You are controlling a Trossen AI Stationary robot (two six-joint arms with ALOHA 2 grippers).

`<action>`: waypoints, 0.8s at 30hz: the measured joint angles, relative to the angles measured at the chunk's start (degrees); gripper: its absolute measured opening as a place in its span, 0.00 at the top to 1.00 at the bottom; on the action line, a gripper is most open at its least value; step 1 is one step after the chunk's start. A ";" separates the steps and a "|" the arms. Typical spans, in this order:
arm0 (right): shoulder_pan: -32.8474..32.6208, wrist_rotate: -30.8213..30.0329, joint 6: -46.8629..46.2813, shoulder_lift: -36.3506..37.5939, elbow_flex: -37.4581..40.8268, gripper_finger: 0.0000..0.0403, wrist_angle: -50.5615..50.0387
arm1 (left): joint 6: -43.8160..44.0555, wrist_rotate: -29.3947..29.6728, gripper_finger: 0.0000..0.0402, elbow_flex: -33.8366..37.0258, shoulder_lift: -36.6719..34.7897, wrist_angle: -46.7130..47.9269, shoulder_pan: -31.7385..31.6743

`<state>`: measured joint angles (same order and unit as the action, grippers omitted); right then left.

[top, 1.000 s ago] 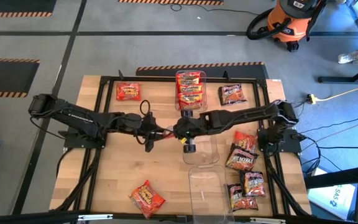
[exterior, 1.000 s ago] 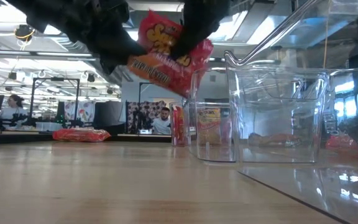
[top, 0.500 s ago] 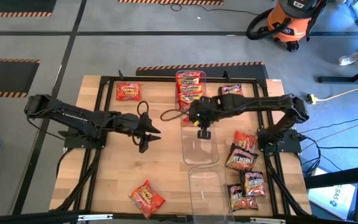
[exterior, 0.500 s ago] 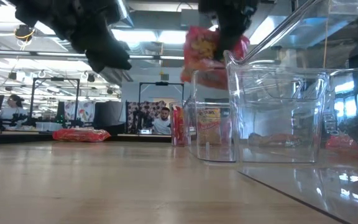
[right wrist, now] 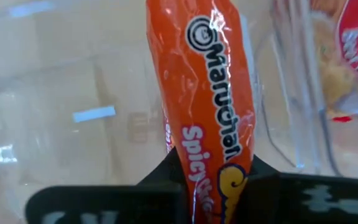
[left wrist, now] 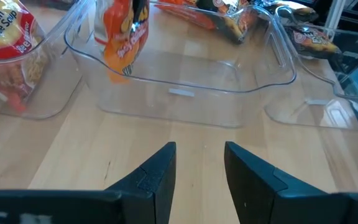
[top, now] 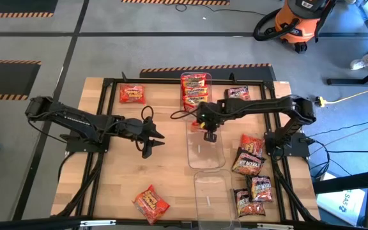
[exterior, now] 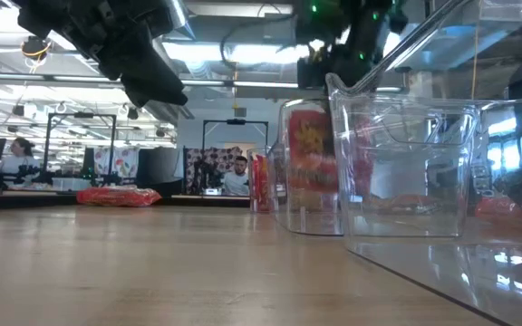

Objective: Sort Maruchan noodles
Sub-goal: Put the orange noodle pack into the middle transparent bin

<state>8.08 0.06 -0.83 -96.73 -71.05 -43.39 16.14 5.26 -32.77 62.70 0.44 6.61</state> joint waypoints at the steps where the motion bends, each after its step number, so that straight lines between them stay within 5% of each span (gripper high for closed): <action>1: 0.24 0.70 0.00 0.00 0.87 0.93 0.59 | 0.00 -0.02 0.68 0.00 0.00 -0.01 0.00; 13: 0.22 2.15 -0.69 0.00 6.84 0.90 10.74 | 0.07 0.17 0.68 0.00 0.00 -0.03 -0.02; 24: 0.22 -2.77 -0.85 0.00 6.84 0.56 10.87 | 0.15 0.17 0.68 0.00 0.02 -0.05 -0.02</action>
<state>8.29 -2.71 -1.68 -96.73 -64.20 -32.51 16.29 5.43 -32.77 62.72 0.38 6.59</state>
